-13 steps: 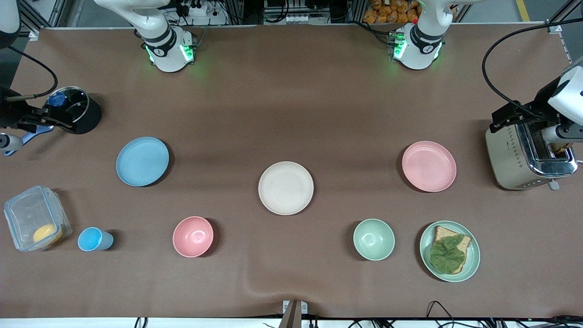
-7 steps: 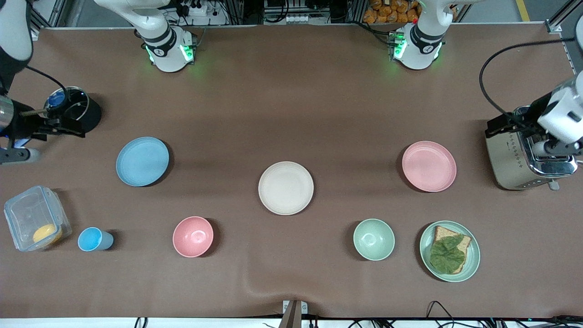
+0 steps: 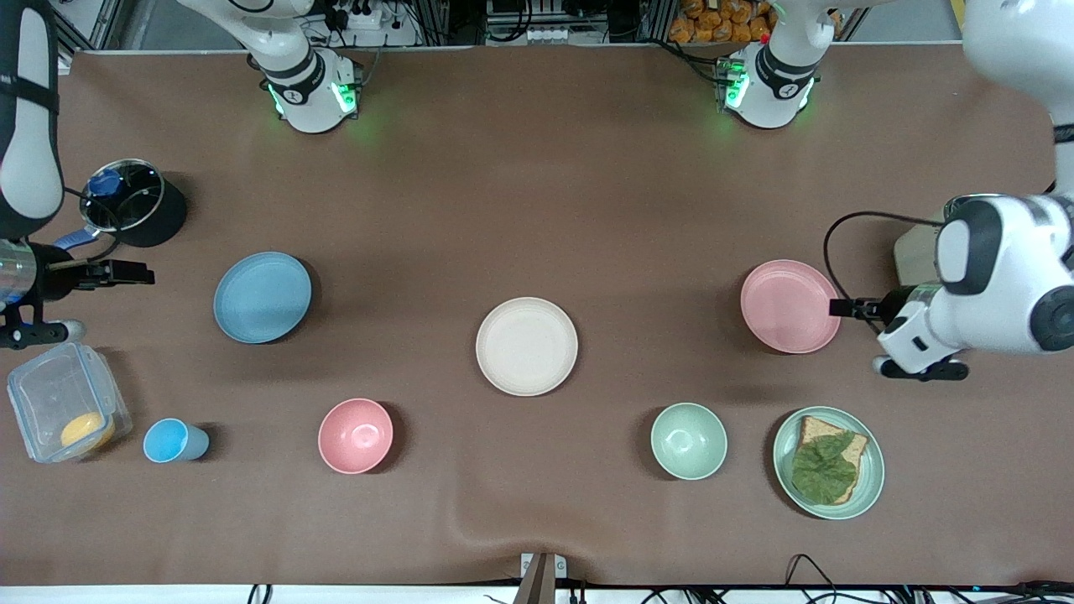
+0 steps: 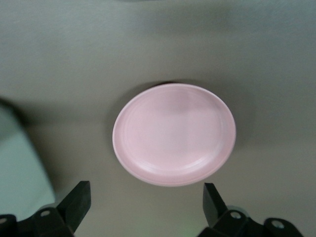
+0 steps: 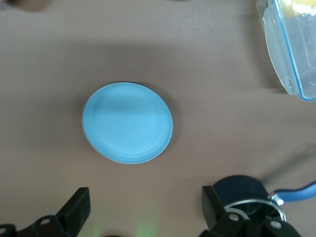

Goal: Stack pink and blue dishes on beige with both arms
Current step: 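Reach the right gripper to the blue plate while the left gripper reaches the pink plate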

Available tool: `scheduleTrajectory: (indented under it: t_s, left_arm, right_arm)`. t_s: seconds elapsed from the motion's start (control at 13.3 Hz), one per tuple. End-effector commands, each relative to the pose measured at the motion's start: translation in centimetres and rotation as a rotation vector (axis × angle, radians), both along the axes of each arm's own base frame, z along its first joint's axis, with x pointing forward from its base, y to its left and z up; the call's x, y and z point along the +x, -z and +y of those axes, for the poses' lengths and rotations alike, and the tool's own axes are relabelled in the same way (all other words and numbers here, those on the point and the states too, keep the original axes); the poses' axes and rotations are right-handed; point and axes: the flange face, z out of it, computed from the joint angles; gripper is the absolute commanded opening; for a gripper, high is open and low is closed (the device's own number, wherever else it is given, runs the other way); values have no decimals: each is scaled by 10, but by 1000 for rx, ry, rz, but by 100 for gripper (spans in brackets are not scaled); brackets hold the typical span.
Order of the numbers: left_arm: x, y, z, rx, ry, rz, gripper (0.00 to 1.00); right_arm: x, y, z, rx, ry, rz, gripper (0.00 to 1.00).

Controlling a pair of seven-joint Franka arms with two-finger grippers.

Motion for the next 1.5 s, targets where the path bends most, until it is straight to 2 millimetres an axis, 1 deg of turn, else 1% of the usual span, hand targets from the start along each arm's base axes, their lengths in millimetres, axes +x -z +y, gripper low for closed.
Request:
scheduleTrajectory:
  t_s: [0.0, 0.15, 0.3, 0.38, 0.45, 0.53, 0.6, 0.68, 0.75, 0.83, 0.9, 0.98, 1.05, 1.13, 1.28, 1.35, 1.43]
  left_arm:
    - [-11, 36, 7, -1, 53, -8, 100]
    - [-29, 63, 31, -1, 28, -7, 100]
    - [-37, 80, 38, 32, 104, -13, 100]
    - [-43, 90, 49, 32, 94, -24, 100]
    - [-51, 106, 56, 29, 84, -38, 100]
    - [-57, 117, 55, 28, 86, -54, 97]
    - [-62, 124, 55, 27, 84, -52, 89]
    - [-65, 130, 55, 20, 75, -43, 76]
    - [-65, 136, 54, 17, 74, -34, 56]
    - [-66, 137, 55, 17, 72, -34, 37]
    - [-67, 140, 55, 15, 71, -28, 26]
    - [-67, 145, 55, 13, 63, -20, 10]
    - [-66, 143, 56, 12, 62, -23, 0]
    - [-65, 141, 56, 12, 64, -26, 0]
    - [-62, 132, 53, 10, 73, -36, 0]
    - [-58, 123, 52, 7, 70, -41, 0]
    - [-52, 112, 51, -8, 53, -26, 0]
  right_arm:
    - [-17, 46, -25, 44, -36, -31, 100]
    - [-30, 90, -45, 83, -53, -80, 100]
    - [-36, 134, -53, 116, -76, -100, 100]
    - [-36, 157, -53, 146, -68, -87, 100]
    - [-38, 182, -62, 172, -57, -86, 100]
    - [-39, 201, -67, 196, -59, -88, 100]
    - [-42, 217, -68, 231, -37, -79, 100]
    - [-44, 228, -70, 248, -21, -72, 100]
    - [-44, 235, -69, 252, -14, -68, 100]
    - [-46, 244, -68, 260, -7, -58, 100]
    - [-47, 250, -67, 276, 9, -55, 100]
    - [-47, 257, -63, 282, 9, -46, 100]
    - [-47, 264, -59, 289, 10, -37, 100]
    - [-48, 268, -57, 298, 17, -33, 100]
    - [-47, 270, -53, 301, 13, -29, 100]
    - [-48, 272, -50, 304, 9, -23, 83]
    - [-47, 271, -46, 305, 2, -17, 47]
